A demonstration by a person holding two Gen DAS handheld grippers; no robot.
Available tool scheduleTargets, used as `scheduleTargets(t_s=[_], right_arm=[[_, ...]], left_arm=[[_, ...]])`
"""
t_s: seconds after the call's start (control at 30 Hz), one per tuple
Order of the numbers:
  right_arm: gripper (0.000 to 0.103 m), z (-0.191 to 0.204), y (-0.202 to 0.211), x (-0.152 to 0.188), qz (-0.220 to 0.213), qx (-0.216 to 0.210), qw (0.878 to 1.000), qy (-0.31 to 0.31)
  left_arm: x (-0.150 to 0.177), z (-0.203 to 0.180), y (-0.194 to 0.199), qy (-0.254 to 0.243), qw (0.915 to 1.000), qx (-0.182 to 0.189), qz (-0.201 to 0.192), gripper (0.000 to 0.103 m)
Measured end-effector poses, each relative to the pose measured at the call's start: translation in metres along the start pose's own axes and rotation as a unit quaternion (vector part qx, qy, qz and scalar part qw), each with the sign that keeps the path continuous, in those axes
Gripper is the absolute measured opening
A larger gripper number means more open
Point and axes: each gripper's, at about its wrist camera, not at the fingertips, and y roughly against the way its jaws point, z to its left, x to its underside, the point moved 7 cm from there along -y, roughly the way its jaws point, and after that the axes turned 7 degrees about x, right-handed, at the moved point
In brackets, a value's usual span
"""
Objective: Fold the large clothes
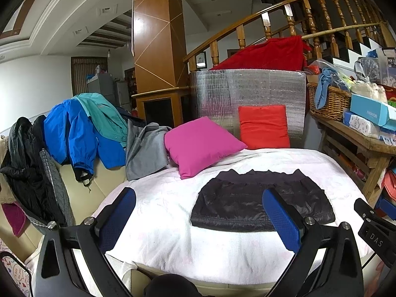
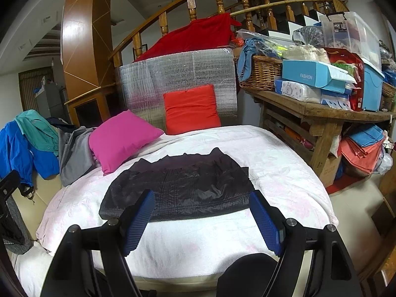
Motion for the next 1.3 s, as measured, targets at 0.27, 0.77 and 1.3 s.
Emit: scheduleTargets(t_s=[0.27, 0.77, 1.3], right_arm=[[0.081, 0.0014, -0.0037, 0.0001, 0.003, -0.003, 1.000, 0.001], [0.081, 0.0013, -0.0057, 0.0021, 0.006, -0.004, 1.000, 0.002], [0.081, 0.0060, -0.0090, 0.0061, 0.011, -0.009, 1.000, 0.012]], left_arm=[[-0.0006, 0.0000, 0.0001, -0.002, 1.0000, -0.003, -0.001, 0.102], [0.0013, 0.0007, -0.0021, -0.001, 1.0000, -0.006, 0.003, 0.102], [0.0030, 0.0004, -0.0033, 0.001, 1.0000, -0.006, 0.006, 0.102]])
